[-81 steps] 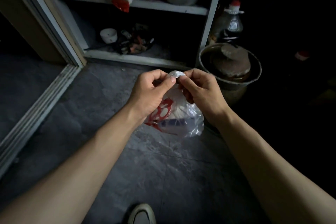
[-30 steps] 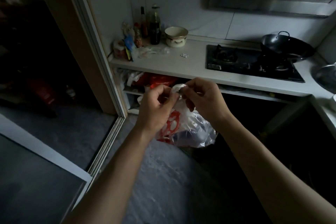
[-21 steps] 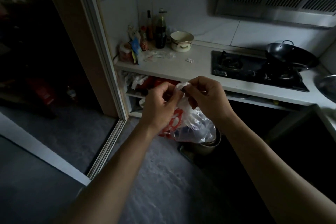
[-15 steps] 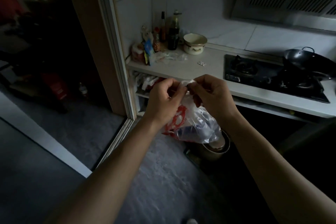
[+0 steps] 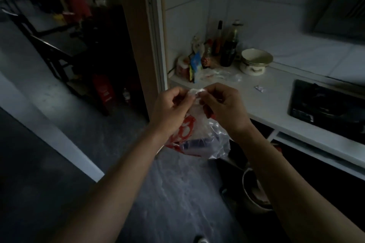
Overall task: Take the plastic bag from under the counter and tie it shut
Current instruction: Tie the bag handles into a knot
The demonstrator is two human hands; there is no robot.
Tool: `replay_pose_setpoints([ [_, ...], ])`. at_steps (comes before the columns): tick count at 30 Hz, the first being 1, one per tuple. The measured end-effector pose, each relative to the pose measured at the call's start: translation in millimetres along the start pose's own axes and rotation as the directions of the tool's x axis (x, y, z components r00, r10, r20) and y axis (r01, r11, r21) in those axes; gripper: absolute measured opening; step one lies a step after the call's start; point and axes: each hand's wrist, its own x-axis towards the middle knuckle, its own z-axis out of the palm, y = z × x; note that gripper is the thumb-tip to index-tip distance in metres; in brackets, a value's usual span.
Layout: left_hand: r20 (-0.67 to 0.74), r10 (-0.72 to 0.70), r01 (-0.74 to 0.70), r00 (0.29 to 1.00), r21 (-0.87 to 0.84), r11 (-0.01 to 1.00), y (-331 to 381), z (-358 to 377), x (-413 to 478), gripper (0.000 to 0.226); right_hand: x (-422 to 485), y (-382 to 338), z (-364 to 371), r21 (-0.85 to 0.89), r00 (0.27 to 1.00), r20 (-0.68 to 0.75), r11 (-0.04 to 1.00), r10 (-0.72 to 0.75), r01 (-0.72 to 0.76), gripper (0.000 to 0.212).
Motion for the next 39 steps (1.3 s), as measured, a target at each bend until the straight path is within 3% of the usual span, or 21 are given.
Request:
replay_pose_setpoints([
  [12,-0.218,-0.046,0.057,0.975,0.044,0.997,-34,-32,81,0.014,114,28,36,0.012,0.981,0.193,0.999,-0.032,0.031,0.013],
  [20,-0.219,-0.034,0.05,0.975,0.07,0.996,-84,-99,138,0.013,180,54,107,-0.02,0.976,0.216,0.999,-0.025,0.03,0.009],
  [23,-0.233,-0.032,0.054,0.972,0.092,0.994,-102,-125,157,0.022,203,63,137,-0.016,0.977,0.213,1.0,-0.017,0.021,0.014],
  [28,-0.286,-0.087,0.125,0.954,0.118,0.985,-126,-164,187,0.016,239,73,182,-0.008,0.969,0.244,0.999,-0.035,0.038,0.022],
  [35,-0.352,-0.097,0.17,0.931,0.18,0.969,-163,-193,232,0.012,297,101,224,0.033,0.948,0.318,0.999,0.014,-0.026,0.005],
  [39,-0.367,-0.126,0.214,0.922,0.211,0.954,-187,-206,261,0.019,336,124,243,0.079,0.929,0.369,0.996,0.015,-0.048,0.014],
])
